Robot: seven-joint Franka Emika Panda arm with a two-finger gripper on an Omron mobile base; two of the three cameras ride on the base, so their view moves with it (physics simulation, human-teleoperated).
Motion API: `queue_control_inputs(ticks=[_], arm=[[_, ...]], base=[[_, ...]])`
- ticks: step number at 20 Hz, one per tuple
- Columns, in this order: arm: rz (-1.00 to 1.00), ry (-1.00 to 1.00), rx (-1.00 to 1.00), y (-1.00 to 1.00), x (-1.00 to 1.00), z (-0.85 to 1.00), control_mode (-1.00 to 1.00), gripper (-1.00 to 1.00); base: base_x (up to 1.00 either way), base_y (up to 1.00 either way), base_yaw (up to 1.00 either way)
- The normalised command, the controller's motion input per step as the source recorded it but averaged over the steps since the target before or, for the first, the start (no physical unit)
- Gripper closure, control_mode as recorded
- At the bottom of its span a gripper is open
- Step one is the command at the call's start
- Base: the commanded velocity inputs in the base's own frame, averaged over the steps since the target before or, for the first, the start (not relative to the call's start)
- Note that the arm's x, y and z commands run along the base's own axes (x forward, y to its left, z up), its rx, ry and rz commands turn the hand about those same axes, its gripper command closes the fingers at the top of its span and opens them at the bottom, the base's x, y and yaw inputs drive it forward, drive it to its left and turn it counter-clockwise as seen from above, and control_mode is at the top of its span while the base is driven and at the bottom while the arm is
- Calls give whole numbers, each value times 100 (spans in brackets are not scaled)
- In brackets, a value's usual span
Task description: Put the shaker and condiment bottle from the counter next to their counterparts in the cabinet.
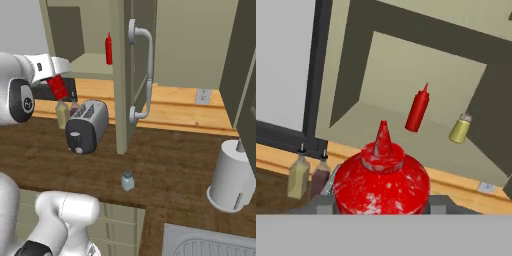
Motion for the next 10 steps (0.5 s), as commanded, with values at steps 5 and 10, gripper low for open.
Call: queue_control_inputs(ticks=[5,10], arm=[[21,-17,1,-4,-5,19,-100,100],[2,-2,0,0,0,3,-100,100]], base=[[0,0,0],[0,0,0]])
